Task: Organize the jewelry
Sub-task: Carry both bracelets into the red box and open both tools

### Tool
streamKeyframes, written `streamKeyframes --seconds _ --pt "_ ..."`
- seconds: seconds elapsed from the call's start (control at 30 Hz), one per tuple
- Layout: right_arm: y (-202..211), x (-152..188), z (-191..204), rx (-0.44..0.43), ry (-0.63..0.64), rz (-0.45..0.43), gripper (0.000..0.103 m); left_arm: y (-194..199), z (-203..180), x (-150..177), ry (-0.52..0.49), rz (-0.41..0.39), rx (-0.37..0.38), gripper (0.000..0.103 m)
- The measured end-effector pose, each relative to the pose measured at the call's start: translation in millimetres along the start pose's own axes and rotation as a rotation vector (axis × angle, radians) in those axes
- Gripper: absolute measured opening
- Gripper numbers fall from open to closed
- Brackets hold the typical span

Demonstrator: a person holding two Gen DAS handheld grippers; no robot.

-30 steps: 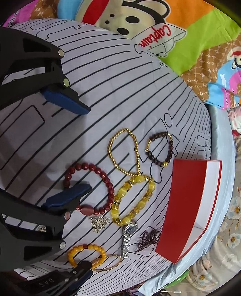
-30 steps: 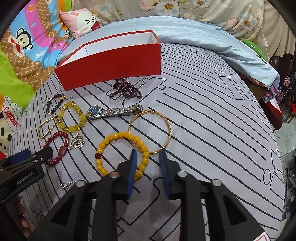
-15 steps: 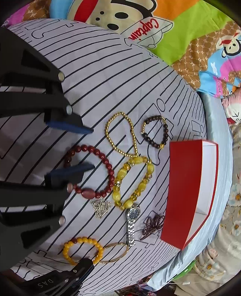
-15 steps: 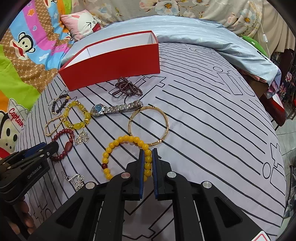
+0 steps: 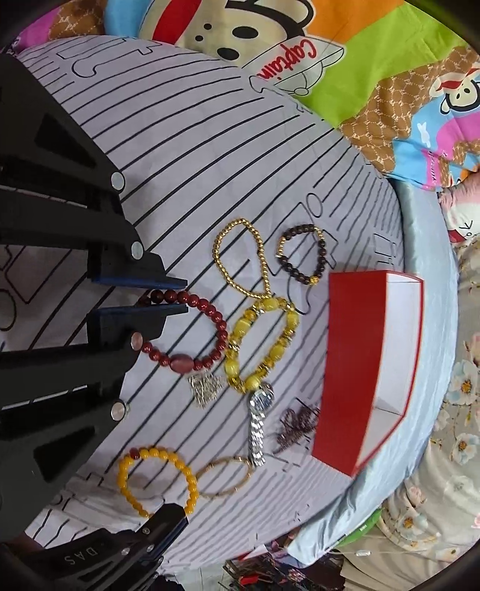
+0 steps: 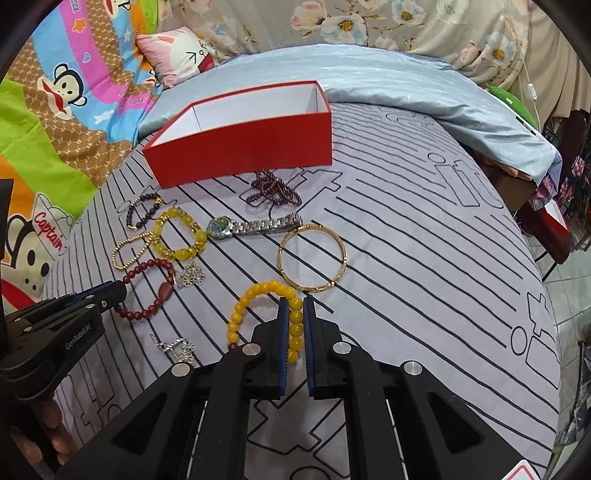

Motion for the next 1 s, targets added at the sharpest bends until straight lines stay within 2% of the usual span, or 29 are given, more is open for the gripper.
streamKeyframes --seconds 0.2,0.43,0.67,0.8,1.0 --pt "25 -18 -2 -0.022 -0.005 -0.055 0.007 30 -11 -18 -0.014 -0.063 0.031 0.007" --pt "50 -56 -3 -0.063 -0.019 -0.127 0.007 61 -18 -54 -0.047 -0.142 0.042 0.007" --pt "52 -122 -2 -0.122 -0.039 -0.183 0.007 80 -31 -124 -0.098 -0.235 0.062 0.007" --pt "41 -171 2 -0.15 -0.052 -0.208 0.007 72 -37 -176 -0.126 -0.282 0.056 0.008" --pt "4 -242 25 -0.166 -0.015 -0.229 0.007 20 -35 -240 -0.112 -0.253 0.099 0.008"
Point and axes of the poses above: each gripper's, at about its wrist camera, not at the fingertips, and y roughly against the way its jaws point, z to its left, x to its underside, the point moved 10 cm from there along -y, roughly the way its jaws point, and after that the axes turned 14 degrees about x, right-handed, at the moved point
